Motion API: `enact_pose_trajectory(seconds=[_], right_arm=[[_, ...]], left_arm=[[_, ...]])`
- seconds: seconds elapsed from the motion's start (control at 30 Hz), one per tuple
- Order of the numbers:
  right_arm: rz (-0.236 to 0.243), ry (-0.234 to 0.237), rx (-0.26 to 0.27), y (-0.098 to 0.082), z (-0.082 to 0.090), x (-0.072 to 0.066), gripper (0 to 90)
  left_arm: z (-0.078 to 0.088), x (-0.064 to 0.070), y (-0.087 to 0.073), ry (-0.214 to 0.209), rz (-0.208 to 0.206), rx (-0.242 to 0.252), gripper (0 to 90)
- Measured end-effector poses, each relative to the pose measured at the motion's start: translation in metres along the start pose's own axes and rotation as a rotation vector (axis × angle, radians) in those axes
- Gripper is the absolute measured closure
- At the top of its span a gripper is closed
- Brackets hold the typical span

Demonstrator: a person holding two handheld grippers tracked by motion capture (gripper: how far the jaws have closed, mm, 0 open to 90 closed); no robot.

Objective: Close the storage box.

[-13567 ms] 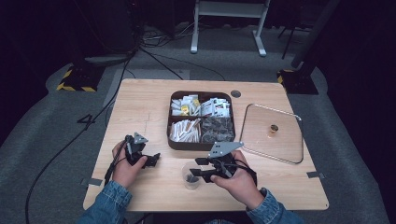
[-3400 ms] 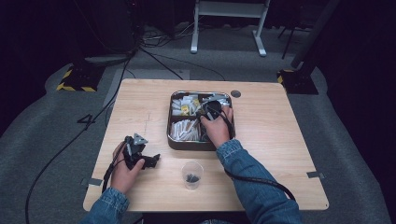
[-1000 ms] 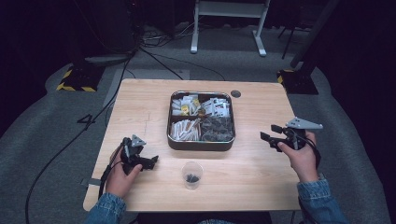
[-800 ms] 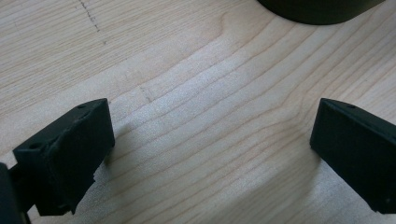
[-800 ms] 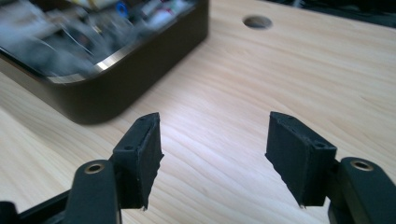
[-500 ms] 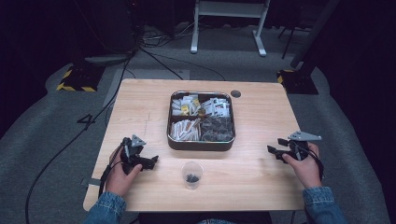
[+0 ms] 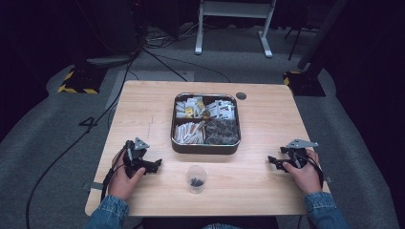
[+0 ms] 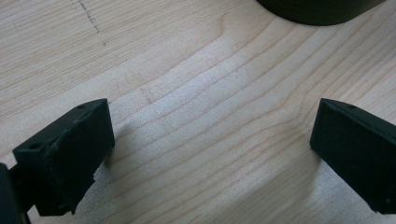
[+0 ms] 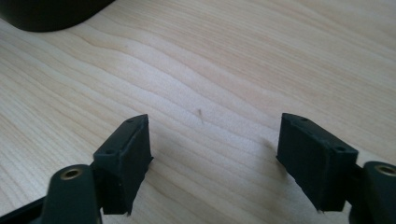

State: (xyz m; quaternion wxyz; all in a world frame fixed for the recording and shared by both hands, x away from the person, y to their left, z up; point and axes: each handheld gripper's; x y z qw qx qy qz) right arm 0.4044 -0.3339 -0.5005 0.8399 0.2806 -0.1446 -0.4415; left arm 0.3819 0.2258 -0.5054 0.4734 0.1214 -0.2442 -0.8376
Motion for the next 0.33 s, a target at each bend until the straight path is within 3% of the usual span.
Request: enact_pose_trajectory(seconds=[0.1, 0.33], right_arm=[[0.010, -0.001, 0.011, -0.0012, -0.0028, -0.0035, 15.5], [0.010, -0.010, 0.007, -0.0002, -0.0041, -0.0057, 13.5]], left_arm=[[0.0000, -0.0005, 0.0005, 0.000, -0.003, -0.002, 0.2], [-0.0008, -0.0010, 0.0015, 0.001, -0.002, 0.000, 0.2]])
Point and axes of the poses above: each handheld gripper's, and its own axes: z roughly backward along the jaws, y roughly out of its top, x roughly to its right, and after that the axes turned 10 degrees about -x, right-handed
